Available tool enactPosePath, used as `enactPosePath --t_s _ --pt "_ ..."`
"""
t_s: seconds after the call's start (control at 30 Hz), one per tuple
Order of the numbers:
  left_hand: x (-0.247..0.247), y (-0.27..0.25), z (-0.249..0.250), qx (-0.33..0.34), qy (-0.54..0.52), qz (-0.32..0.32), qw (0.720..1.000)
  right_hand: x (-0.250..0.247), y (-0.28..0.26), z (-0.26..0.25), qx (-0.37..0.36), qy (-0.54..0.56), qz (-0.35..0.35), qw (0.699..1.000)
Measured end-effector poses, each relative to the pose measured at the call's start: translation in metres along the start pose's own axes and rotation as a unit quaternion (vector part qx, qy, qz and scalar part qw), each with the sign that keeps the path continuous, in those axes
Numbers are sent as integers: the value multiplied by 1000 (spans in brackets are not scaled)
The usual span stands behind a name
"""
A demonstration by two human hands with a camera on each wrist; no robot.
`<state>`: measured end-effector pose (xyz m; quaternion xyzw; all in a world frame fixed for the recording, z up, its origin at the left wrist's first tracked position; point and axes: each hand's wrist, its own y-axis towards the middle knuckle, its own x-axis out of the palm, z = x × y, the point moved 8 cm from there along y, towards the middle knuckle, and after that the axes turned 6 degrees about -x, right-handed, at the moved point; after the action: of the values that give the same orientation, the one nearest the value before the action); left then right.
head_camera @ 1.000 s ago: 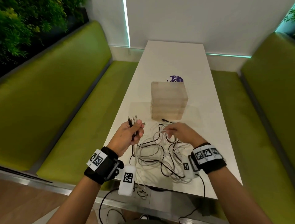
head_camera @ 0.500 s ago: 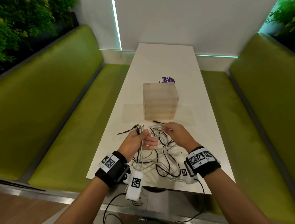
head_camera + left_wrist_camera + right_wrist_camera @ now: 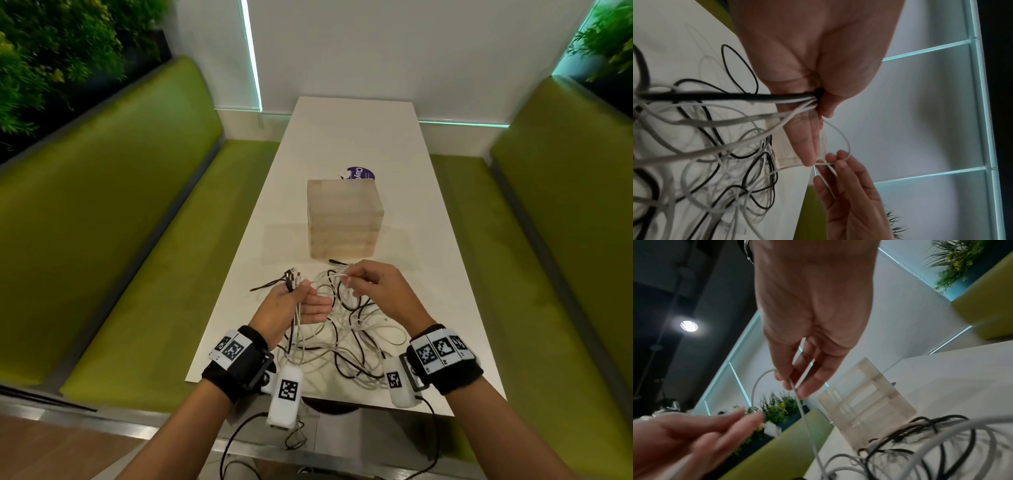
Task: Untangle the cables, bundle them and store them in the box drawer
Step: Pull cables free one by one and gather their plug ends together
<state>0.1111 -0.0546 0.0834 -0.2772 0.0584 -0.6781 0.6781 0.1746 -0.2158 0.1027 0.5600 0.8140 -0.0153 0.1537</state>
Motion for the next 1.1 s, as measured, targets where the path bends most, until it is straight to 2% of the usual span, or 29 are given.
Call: enactPosePath --t_s 0.1,0.27,0.33,0.5,0.63,0.7,0.77,0.83,0.93,1.03,1.1 --pt "6 0 2 -6 -47 -23 999 12 -14 -20 -36 3 -70 997" --pt "4 2 17 7 -194 -47 980 33 -35 -26 -60 -88 -183 977" --pt "1 2 22 16 -208 -43 977 38 -40 -28 -60 -93 -192 975" --pt "0 0 29 27 -242 -50 969 42 -42 -28 -38 -60 -155 985" --pt "0 -5 41 38 -272 -90 957 54 -47 -11 -1 -105 -224 969" --pt "-9 -8 56 69 -285 -92 952 54 -48 5 10 -145 -255 956" --pt "-25 -12 76 116 -288 -70 948 43 -44 25 30 -166 -244 955" --pt "-42 -16 90 153 -282 -41 946 27 -39 43 47 -166 -204 964" --pt "-57 -18 92 176 -253 3 951 12 -32 43 41 -128 -141 981" --pt "-46 -17 73 162 -127 48 977 10 -26 18 52 -15 -72 996" --pt "-24 -15 54 143 -18 36 989 16 -21 -5 41 10 -49 998"
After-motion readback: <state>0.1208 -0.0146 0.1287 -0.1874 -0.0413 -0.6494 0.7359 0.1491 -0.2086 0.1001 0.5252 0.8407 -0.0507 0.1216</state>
